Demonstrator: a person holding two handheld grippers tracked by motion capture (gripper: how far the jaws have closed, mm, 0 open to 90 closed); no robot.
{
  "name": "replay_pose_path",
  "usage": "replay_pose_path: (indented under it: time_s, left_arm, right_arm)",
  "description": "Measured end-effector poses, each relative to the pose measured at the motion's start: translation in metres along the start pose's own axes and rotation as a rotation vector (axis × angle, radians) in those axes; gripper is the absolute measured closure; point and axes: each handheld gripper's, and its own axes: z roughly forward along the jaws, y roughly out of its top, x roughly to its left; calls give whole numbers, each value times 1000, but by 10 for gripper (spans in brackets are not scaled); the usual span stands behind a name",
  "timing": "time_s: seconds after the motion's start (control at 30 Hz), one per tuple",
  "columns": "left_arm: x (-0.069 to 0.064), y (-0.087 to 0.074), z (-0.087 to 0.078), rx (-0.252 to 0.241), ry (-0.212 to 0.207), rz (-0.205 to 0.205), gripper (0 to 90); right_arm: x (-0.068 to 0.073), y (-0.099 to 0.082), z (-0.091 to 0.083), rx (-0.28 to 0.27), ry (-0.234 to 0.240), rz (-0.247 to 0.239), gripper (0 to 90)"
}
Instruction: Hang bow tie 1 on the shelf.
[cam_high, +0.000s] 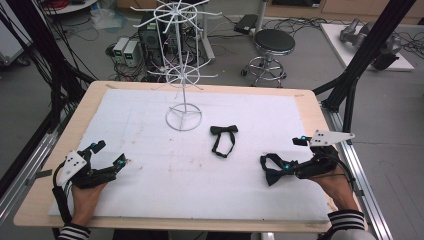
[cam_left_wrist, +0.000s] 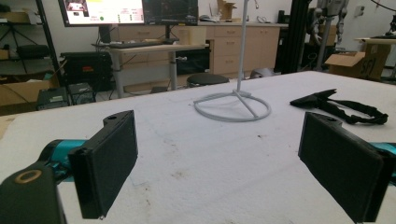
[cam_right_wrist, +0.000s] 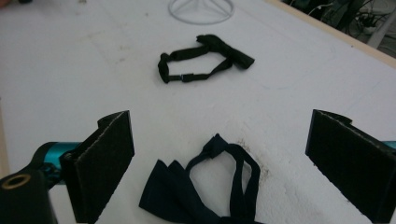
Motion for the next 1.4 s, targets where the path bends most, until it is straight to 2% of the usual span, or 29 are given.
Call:
replay_pose_path:
  time_s: [0.03,0.07,0.17,0.5,0.63,0.83,0.9,1.1,1.4]
  left_arm:
    - [0,0,0,0,1,0,122]
    - [0,0,0,0,1,-1,122]
    - [0,0,0,0,2,0,122]
    - [0,0,0,1,1,0,122]
    - [0,0,0,1,1,0,122]
    - [0,0,0,2,1,0,122]
    - [0,0,0,2,1,0,122]
    - [0,0,0,2,1,-1,123]
    - [0,0,0,4,-1,-3,122]
  right_arm:
    - [0,-1,1,30,9,-25,71]
    - [0,-2,2,38,11,-31,71]
    - [1,-3,3,63,25,-34,71]
    - [-4,-7,7,89,65,-39,71]
    - [-4,-9,11,135,83,-48,72]
    - [-4,-13,15,181,87,-81,81]
    - [-5,-14,16,201,107,-93,147]
    - [-6,-17,20,245,117,-105,147]
    - [-4,-18,32,320,138,-170,147]
